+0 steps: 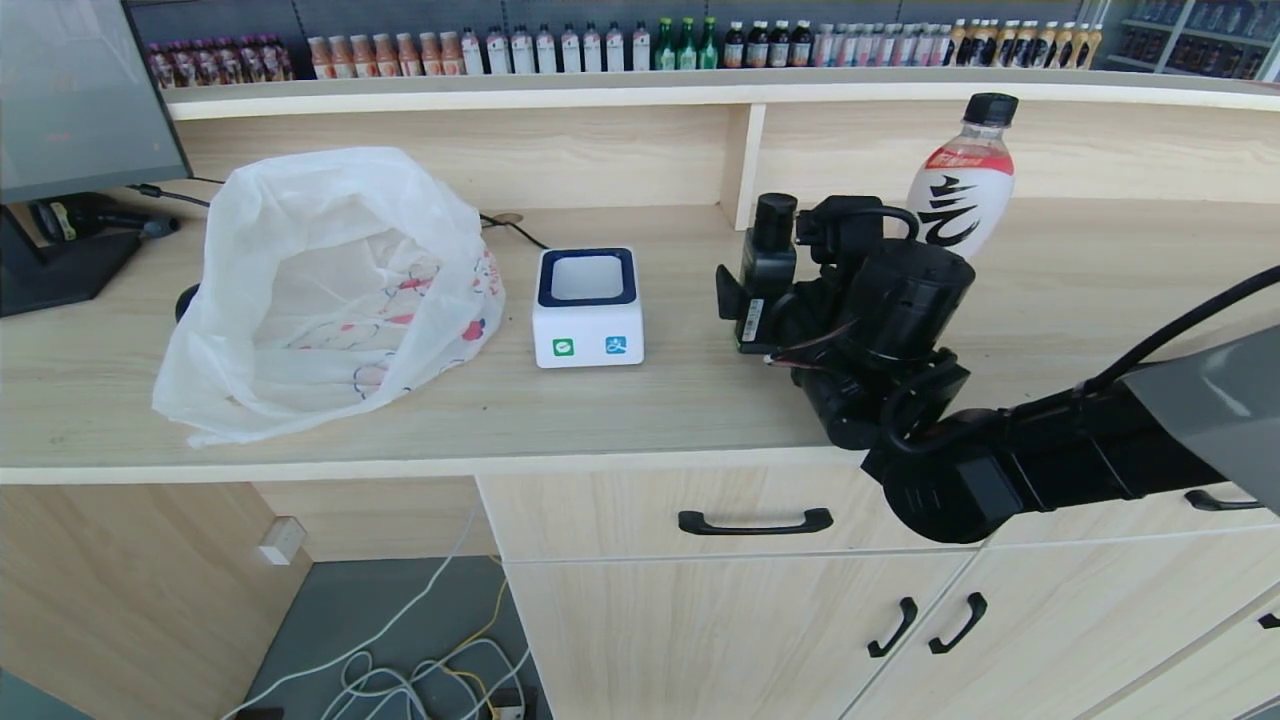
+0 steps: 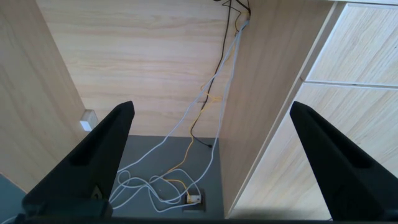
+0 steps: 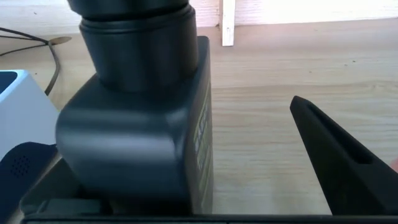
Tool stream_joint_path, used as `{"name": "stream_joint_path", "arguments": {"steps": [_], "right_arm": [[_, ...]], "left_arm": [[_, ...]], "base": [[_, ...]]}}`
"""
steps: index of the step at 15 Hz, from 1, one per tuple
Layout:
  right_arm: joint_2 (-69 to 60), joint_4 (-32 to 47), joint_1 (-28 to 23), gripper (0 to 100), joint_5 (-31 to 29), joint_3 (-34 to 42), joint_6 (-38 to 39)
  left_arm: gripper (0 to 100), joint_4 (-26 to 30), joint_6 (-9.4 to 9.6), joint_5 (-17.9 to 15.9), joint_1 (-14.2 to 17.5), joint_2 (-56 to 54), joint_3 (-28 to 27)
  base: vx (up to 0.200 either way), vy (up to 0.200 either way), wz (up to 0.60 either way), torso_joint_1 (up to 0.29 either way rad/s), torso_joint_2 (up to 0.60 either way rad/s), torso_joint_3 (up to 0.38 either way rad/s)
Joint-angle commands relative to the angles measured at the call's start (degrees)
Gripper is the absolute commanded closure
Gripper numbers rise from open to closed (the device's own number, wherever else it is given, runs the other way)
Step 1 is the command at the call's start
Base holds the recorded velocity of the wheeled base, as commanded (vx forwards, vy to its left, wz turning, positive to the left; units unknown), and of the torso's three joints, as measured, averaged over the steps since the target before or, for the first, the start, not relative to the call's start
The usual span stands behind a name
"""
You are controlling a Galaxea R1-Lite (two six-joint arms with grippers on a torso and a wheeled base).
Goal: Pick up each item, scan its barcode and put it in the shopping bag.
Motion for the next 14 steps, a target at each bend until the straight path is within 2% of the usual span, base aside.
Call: {"name": "stream_joint_path", "arguments": {"steps": [1,2,7,9,14], "right_arm": [[0.07,-0.03,-0.02,0,-0.01,0.01,-0.10],[0.07,-0.03,0.06,100,-0.01,0.10,-0.37],[0.07,-2.05,2.00,100,-0.01,-0.17,-1.86],[0.60,-7.06,2.17,100,0.69,0.18,-5.03],[-0.37,-7.85,3.93,100,2.98,0.27,-5.29]], "left_arm": [[0,-0.02,0.00,0.06,0.00,-0.02,0.00],[0,-0.02,0.00,0.06,0.00,-0.02,0.00],[0,-0.02,0.00,0.06,0.00,-0.02,0.00],[0,-0.02,0.00,0.06,0.00,-0.02,0.00],[0,-0.02,0.00,0.06,0.00,-0.02,0.00]], "base": [[0.000,0.000,0.00,0.000,0.00,0.000],[0.000,0.000,0.00,0.000,0.00,0.000],[0.000,0.000,0.00,0.000,0.00,0.000],[0.000,0.000,0.00,0.000,0.00,0.000],[0.000,0.000,0.00,0.000,0.00,0.000]]}}
